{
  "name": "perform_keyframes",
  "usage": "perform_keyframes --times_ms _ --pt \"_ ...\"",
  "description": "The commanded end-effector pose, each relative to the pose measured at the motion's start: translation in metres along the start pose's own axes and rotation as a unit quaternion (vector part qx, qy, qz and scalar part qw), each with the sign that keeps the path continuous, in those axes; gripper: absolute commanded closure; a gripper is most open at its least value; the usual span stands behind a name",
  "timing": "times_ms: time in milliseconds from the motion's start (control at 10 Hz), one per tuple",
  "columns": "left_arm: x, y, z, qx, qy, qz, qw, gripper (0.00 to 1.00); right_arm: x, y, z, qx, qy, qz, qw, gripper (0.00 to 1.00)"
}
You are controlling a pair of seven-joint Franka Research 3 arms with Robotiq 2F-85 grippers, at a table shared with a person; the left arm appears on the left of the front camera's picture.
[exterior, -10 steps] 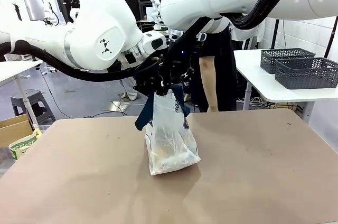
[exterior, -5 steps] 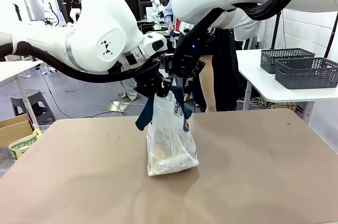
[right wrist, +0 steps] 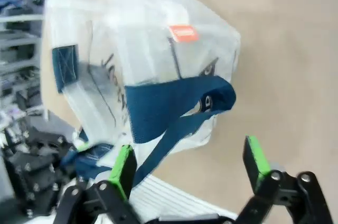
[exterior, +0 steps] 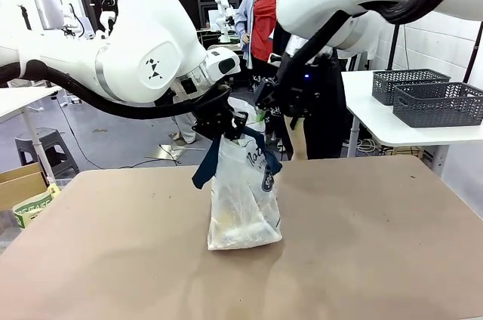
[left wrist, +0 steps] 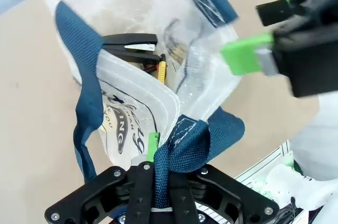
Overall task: Transfer purchased items from the store into the shopping bag.
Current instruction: Move the Reusable shopping bag to the right side of the table.
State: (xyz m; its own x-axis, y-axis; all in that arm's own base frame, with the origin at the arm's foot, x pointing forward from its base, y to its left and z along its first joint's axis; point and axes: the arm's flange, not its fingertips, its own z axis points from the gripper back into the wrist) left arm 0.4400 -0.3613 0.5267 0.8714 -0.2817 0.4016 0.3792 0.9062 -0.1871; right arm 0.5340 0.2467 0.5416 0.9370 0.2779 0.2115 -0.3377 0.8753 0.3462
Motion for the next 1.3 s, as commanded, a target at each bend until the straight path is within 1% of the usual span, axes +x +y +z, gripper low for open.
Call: perform_keyframes --times_ms 0,200,400,500,600,700,800,900,1200 --pt "0.001 0.002 0.005 -0.003 -0.005 0.006 1.000 1.00 -0.039 -0.020 0.019 0.029 -0.021 0.108 0.993 0.00" --pt "0.001 0.002 0.005 -0.003 -0.005 0.006 1.000 1.00 -0.059 -0.026 0.032 0.009 -0.022 0.185 0.982 0.00" --pt "0.001 0.002 0.005 -0.003 -0.005 0.006 1.000 1.00 -0.071 -0.038 0.038 -0.003 -0.087 0.275 0.957 0.00" --pt "0.001 0.002 0.005 -0.003 -0.005 0.006 1.000 1.00 -0.078 -0.041 0.039 -0.003 -0.126 0.296 0.947 0.00" --pt "0.001 0.002 0.005 -0.003 -0.005 0.006 1.000 1.00 -0.083 -0.047 0.042 0.009 -0.148 0.321 0.935 0.00" --pt "0.001 0.002 0.005 -0.003 -0.005 0.006 1.000 1.00 -0.088 -0.056 0.045 0.016 -0.173 0.331 0.928 0.00" --pt "0.001 0.002 0.005 -0.003 -0.005 0.006 1.000 1.00 -0.090 -0.066 0.045 0.026 -0.168 0.310 0.935 0.00" --pt "0.001 0.002 0.005 -0.003 -0.005 0.006 1.000 1.00 -0.072 -0.045 0.055 -0.021 -0.138 0.308 0.941 0.00" --pt "0.001 0.002 0.005 -0.003 -0.005 0.006 1.000 1.00 -0.072 -0.045 0.055 -0.021 -0.138 0.308 0.941 0.00"
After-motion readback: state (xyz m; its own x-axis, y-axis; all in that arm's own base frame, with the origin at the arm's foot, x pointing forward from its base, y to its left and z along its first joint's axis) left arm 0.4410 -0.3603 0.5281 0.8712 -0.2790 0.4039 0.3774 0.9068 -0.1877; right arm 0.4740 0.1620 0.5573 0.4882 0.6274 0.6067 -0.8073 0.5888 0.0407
